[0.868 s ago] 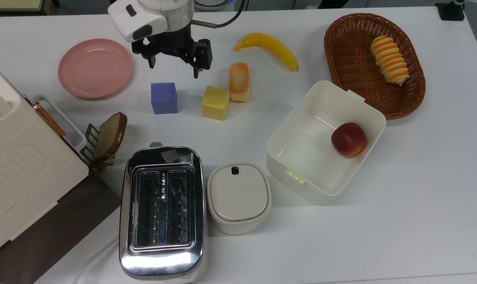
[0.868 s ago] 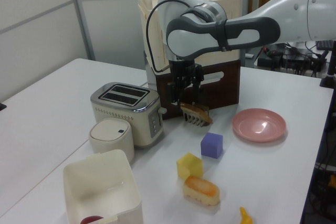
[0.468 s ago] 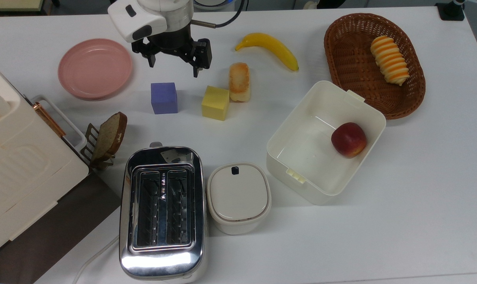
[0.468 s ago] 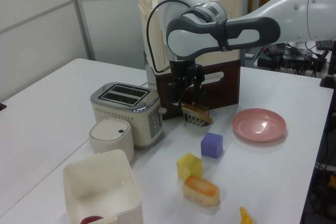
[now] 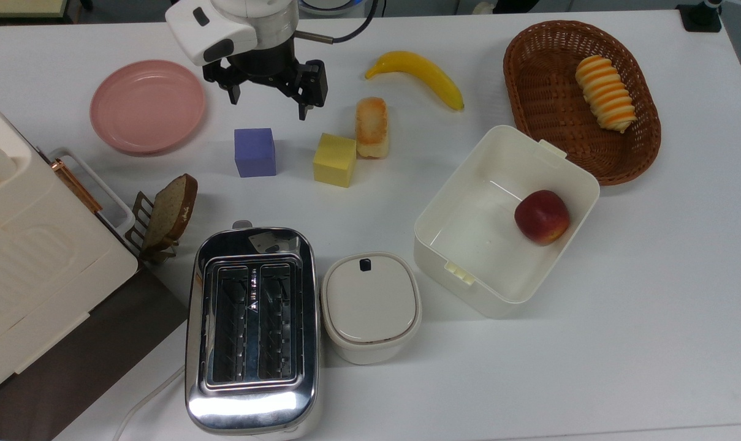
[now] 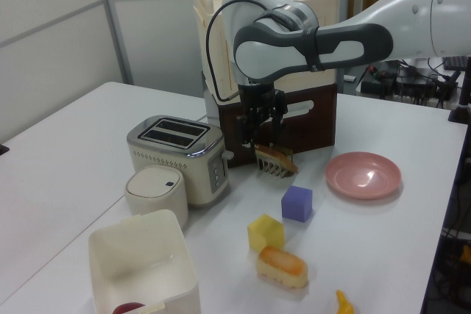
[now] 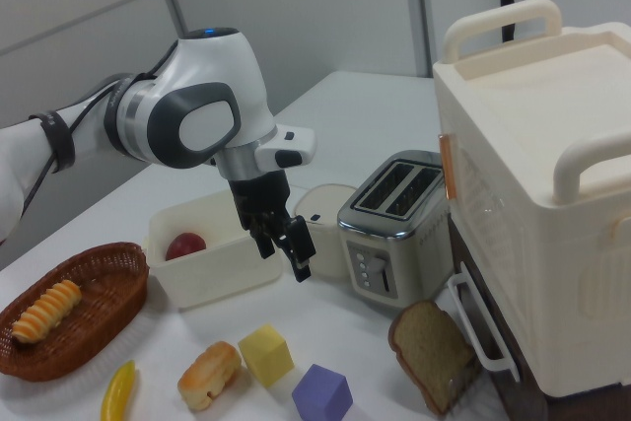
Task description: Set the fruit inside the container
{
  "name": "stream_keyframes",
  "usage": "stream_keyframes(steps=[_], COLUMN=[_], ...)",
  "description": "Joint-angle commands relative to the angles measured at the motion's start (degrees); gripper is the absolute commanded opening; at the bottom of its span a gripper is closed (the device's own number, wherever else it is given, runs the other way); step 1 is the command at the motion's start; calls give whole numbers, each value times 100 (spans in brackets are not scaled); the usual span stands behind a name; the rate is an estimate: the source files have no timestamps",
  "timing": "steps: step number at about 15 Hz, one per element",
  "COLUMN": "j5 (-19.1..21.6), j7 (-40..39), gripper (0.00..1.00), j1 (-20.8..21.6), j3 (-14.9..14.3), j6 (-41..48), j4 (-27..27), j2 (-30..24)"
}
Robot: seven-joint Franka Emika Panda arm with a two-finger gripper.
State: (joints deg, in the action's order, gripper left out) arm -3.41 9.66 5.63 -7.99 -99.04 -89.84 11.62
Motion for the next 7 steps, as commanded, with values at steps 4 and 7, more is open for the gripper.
stream_keyframes(steps=[4,7], j5=[16,25], j7=[-43,-34], gripper=[100,100], j1=[17,43], j3=[-18,-18], j6=[105,105], j4=[-112,-147], j2=[-117,-108])
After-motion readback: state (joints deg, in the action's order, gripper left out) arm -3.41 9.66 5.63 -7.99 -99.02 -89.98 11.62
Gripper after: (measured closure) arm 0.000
